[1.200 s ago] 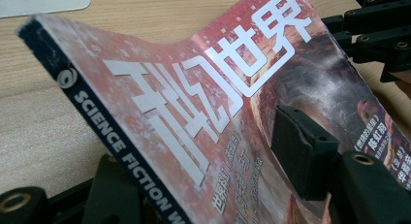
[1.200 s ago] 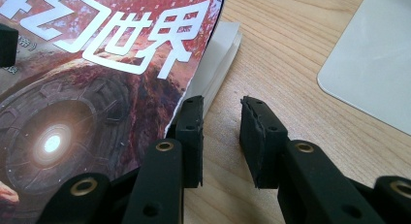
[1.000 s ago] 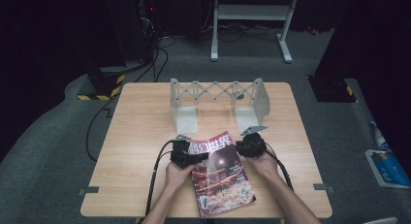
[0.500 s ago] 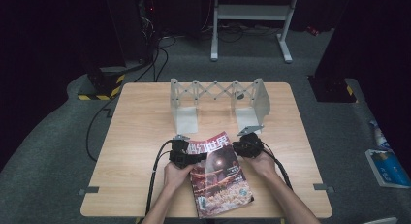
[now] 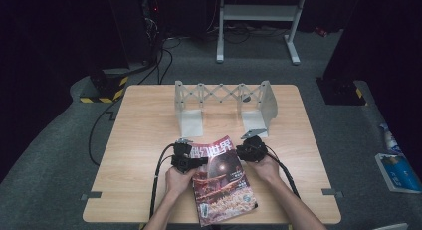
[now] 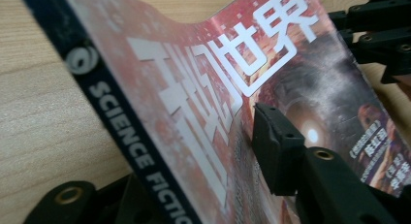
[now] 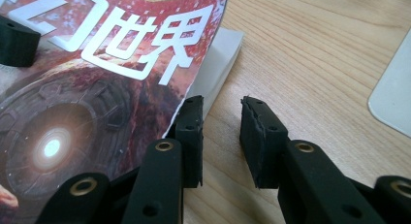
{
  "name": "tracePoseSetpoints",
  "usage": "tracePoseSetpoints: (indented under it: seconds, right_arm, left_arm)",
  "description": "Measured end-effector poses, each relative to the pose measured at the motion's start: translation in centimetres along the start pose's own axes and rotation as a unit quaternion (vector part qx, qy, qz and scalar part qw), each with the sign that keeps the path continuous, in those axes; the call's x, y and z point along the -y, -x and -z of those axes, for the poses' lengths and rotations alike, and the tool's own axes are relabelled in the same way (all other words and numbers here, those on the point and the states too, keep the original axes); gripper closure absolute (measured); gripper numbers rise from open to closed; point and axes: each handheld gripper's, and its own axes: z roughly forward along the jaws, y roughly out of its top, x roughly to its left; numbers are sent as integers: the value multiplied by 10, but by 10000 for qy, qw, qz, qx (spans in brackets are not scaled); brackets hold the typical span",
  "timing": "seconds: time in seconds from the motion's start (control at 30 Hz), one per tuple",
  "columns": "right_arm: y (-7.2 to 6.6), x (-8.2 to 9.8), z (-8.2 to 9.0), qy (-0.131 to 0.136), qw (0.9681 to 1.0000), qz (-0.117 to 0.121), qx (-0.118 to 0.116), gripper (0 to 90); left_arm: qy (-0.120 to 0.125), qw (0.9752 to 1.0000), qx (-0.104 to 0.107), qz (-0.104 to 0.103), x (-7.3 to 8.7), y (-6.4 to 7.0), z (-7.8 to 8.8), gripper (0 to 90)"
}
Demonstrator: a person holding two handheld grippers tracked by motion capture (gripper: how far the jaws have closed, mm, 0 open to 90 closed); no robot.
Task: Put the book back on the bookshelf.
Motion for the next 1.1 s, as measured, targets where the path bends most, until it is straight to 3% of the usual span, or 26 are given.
tracePoseSetpoints:
  seconds: [0.13, 0.4, 0.6, 0.7, 0.83, 1.1]
  right_arm:
    - [-2, -1, -1, -5, 10000, -23, 16, 690]
    - [4, 6, 4, 129, 9996, -226, -138, 558]
    - [11, 13, 13, 149, 9992, -358, -53, 526]
    - [20, 19, 23, 246, 9982, -537, -116, 507]
    - [30, 30, 36, 389, 9968, -699, 14, 491]
    - [40, 48, 55, 430, 9956, -466, 688, 450]
  left_arm:
    - [-24, 10000, -28, 11, -3, 2, 3, 679]
    - [53, 9998, -58, -162, -9, 12, 13, 770]
    - [122, 9992, -3, -370, -14, 24, 19, 795]
    - [133, 9984, 86, -535, -17, 30, 27, 807]
    - [209, 9981, 319, -482, -20, 33, 30, 829]
    - [308, 9960, 542, -641, -26, 42, 33, 838]
